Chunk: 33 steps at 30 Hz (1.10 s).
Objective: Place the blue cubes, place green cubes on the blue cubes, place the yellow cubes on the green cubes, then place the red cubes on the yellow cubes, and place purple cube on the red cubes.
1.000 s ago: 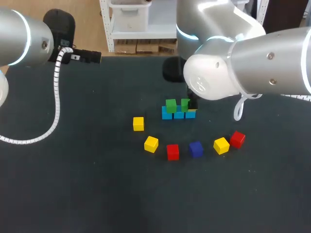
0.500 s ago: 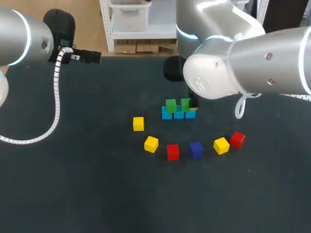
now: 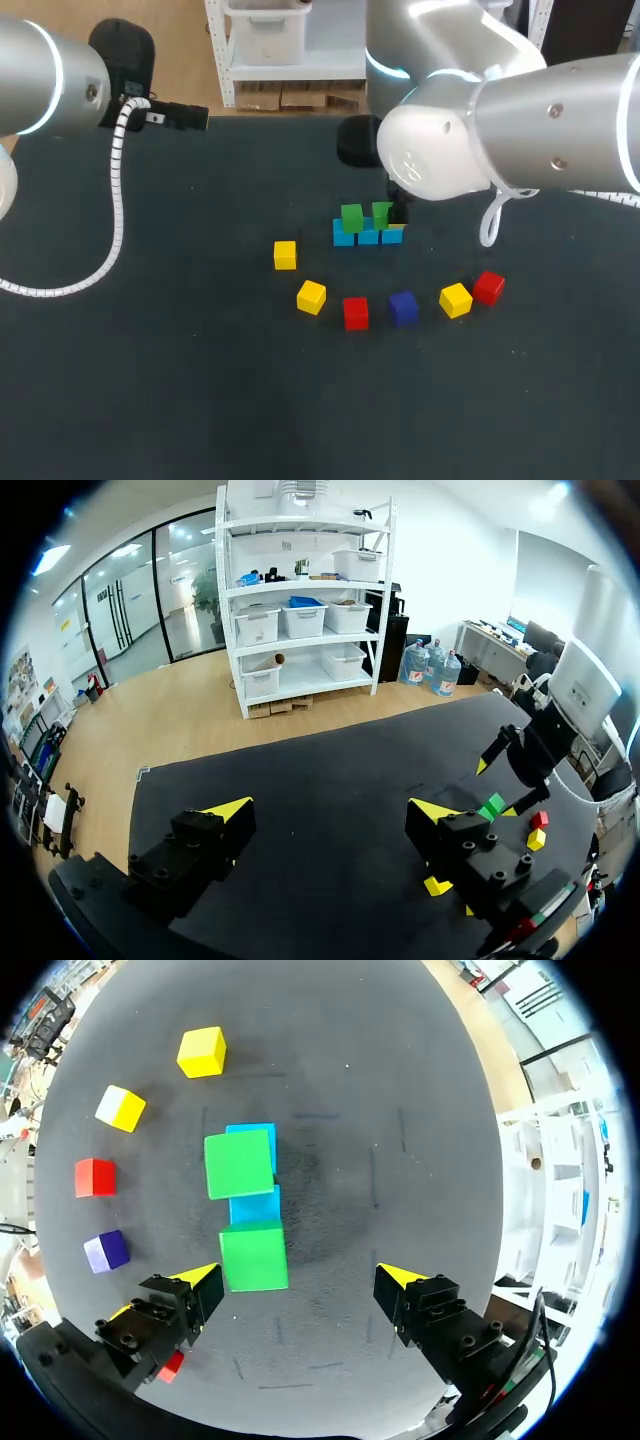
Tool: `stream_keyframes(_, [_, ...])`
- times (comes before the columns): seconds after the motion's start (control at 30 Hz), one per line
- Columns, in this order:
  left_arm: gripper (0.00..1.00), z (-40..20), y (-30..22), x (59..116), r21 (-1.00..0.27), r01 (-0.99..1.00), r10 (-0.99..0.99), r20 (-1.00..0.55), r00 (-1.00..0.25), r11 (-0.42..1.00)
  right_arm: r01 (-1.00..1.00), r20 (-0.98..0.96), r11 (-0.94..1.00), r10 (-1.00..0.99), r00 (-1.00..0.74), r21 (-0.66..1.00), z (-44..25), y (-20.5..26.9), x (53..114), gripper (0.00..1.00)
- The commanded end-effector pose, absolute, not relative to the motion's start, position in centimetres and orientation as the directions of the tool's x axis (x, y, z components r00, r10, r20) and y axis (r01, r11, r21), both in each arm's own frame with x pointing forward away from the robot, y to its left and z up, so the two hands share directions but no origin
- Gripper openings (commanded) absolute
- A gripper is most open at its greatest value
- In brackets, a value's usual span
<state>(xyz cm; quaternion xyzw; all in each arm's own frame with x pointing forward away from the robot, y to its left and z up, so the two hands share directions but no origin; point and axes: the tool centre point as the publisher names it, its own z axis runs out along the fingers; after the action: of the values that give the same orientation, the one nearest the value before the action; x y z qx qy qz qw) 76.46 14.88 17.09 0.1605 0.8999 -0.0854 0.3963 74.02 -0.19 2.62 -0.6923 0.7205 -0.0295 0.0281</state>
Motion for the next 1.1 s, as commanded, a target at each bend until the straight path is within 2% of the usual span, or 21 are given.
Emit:
stream_keyframes(0.03, [1.00, 17.1, 15.1, 76.6, -0.032, 0.364, 0.223, -0.741, -0.633, 0.931, -0.997, -0.023, 0.045, -0.999, -0.044, -0.067, 4.3, -1.1, 73.1, 1.00])
stream_keyframes(0.57, [1.00, 17.1, 15.1, 76.6, -0.032, 0.364, 0.223, -0.741, -0.633, 0.931, -0.992, -0.107, 0.089, -0.991, -0.079, -0.090, 9.1, -4.4, 67.7, 1.00])
stream_keyframes(0.77, [1.00, 17.1, 15.1, 76.6, -0.032, 0.364, 0.223, -0.741, -0.633, 0.931, -0.994, -0.131, 0.042, -0.991, -0.028, -0.100, 9.8, -5.0, 65.0, 1.00])
stream_keyframes(0.87, [1.00, 17.1, 15.1, 76.6, -0.032, 0.364, 0.223, -0.741, -0.633, 0.931, -0.987, -0.139, -0.021, -0.989, 0.044, -0.161, 10.0, -5.3, 63.2, 1.00])
stream_keyframes(1.1, [1.00, 17.1, 15.1, 76.6, -0.032, 0.364, 0.223, -0.741, -0.633, 0.931, -0.990, -0.169, -0.106, -0.978, 0.120, -0.090, 8.6, -6.2, 60.4, 1.00])
